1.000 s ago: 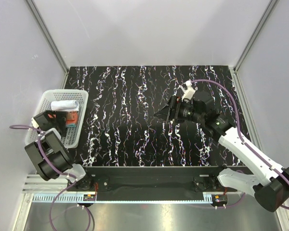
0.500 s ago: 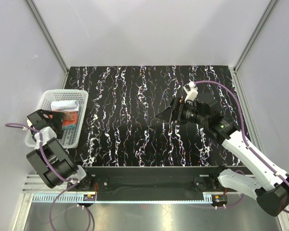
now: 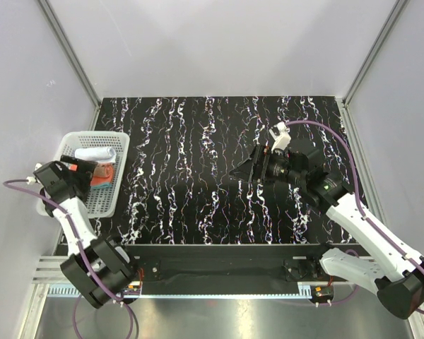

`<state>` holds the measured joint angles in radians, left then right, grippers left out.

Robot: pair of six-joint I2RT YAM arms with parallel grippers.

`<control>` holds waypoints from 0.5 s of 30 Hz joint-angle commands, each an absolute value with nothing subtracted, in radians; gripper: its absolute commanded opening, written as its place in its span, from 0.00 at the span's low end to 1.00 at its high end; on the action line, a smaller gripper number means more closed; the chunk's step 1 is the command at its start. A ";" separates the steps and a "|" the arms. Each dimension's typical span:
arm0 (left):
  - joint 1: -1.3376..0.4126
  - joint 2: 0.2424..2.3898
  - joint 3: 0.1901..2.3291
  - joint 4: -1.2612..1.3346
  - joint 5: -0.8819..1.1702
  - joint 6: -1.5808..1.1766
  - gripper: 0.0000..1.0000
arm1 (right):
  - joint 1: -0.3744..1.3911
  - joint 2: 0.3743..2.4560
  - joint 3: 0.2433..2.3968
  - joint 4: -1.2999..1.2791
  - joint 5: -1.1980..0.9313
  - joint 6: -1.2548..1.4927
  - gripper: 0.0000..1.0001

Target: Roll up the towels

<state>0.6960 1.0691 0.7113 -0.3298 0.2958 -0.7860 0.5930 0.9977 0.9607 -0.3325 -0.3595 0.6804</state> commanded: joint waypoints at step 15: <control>0.273 0.738 0.690 -0.052 0.064 -0.407 0.99 | 0.657 0.922 0.959 -0.345 -0.287 0.529 1.00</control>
